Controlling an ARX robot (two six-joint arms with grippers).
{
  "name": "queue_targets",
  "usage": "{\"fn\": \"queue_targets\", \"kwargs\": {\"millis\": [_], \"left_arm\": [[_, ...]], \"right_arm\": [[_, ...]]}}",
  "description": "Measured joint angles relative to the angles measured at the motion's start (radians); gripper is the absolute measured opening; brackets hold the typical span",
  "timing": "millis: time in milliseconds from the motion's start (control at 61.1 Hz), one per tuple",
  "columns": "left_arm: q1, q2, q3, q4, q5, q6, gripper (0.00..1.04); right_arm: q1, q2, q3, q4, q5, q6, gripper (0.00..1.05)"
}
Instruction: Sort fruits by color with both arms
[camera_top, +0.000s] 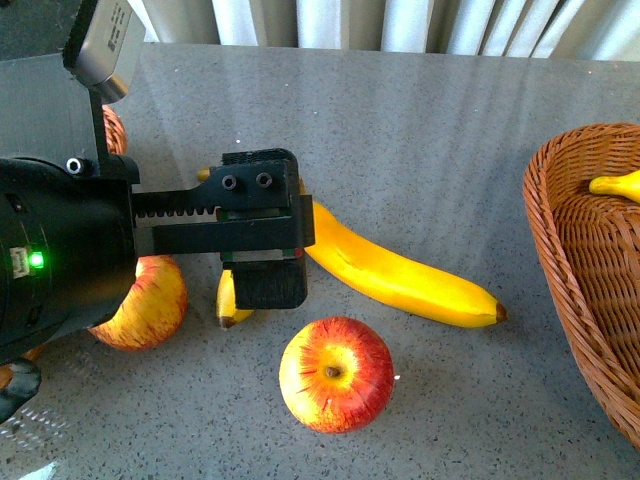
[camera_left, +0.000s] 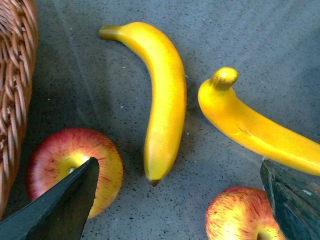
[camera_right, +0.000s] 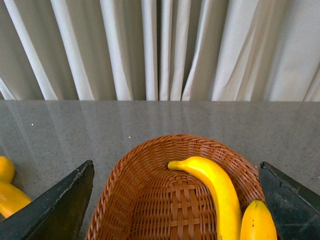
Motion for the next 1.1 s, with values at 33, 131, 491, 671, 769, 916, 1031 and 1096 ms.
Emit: {"fn": "queue_targets", "kwargs": {"millis": [33,131,491,671,769,916,1031,1096], "left_arm": [[0.0,0.0,0.0,-0.006,-0.007,0.001,0.96],[-0.005,0.0,0.0,-0.039,-0.013,-0.002,0.96],[-0.057,0.032,-0.003,-0.05,-0.035,-0.027,0.96],[-0.112,0.056,-0.006,-0.039,-0.016,-0.03,0.96],[-0.129,0.071,-0.006,-0.019,-0.001,-0.027,0.96],[-0.153,0.097,-0.008,0.03,0.037,-0.008,0.96],[-0.162,0.115,-0.008,0.06,0.063,0.022,0.96],[-0.161,0.123,-0.008,0.077,0.08,0.04,0.96]], "right_arm": [[0.0,0.0,0.0,0.0,0.0,0.0,0.96],[0.0,0.0,0.0,0.0,0.0,0.0,0.96],[0.0,0.0,0.0,0.0,0.0,0.0,0.96],[0.0,0.0,0.0,0.0,0.0,0.0,0.96],[0.0,0.0,0.0,0.0,0.0,0.0,0.96],[0.0,0.0,0.0,0.0,0.0,0.0,0.96],[0.0,0.0,0.0,0.0,0.0,0.0,0.96],[0.0,0.0,0.0,0.0,0.0,0.0,0.96]]}}
